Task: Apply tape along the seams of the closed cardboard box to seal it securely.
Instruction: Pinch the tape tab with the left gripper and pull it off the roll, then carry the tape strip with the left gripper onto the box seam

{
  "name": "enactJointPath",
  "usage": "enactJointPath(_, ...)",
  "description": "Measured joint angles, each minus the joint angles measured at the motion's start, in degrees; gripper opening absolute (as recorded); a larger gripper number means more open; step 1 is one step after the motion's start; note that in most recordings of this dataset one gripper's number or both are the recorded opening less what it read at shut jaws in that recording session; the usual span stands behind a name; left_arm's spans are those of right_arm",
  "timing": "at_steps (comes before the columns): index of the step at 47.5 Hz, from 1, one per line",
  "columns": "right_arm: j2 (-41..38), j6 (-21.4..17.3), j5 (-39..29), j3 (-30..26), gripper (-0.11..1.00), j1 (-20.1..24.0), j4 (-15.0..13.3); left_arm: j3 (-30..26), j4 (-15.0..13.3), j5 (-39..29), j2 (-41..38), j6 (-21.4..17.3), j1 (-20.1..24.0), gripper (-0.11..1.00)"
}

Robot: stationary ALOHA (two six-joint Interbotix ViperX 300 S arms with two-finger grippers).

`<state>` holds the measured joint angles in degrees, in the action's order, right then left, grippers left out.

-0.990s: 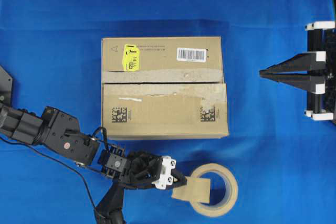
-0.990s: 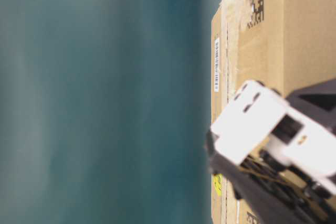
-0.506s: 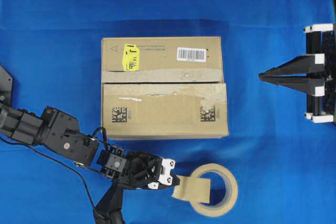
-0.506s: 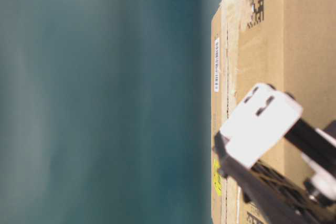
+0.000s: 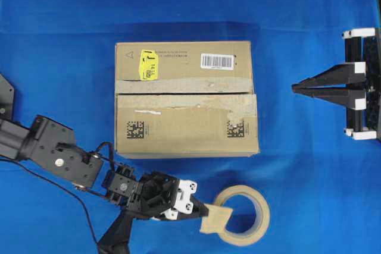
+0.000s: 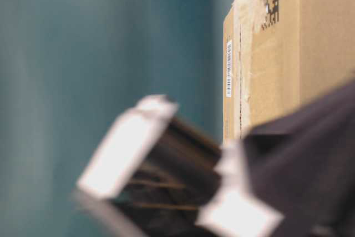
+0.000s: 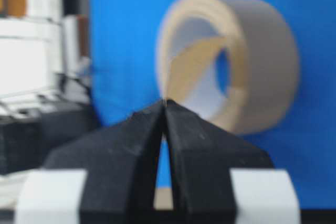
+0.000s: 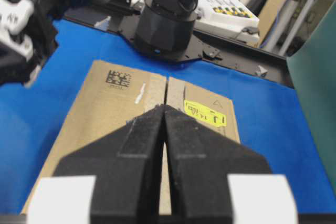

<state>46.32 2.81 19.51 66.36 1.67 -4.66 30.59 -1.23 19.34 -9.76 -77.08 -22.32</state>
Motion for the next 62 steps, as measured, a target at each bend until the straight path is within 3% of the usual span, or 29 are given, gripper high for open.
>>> enactJointPath(20,-0.1,-0.6,0.8,0.0,0.00,0.9,0.0,-0.8,0.1,-0.3,6.6,-2.3,5.3,0.01)
enactJointPath(42,-3.2,-0.8,2.0,-0.4,0.00,0.9,0.1,6.2,0.1,-0.3,14.1,-3.5,16.9,0.01)
enactJointPath(62,-4.8,-0.8,2.0,-0.9,0.00,1.0,0.2,9.8,0.1,-0.8,16.7,-2.8,21.3,0.01)
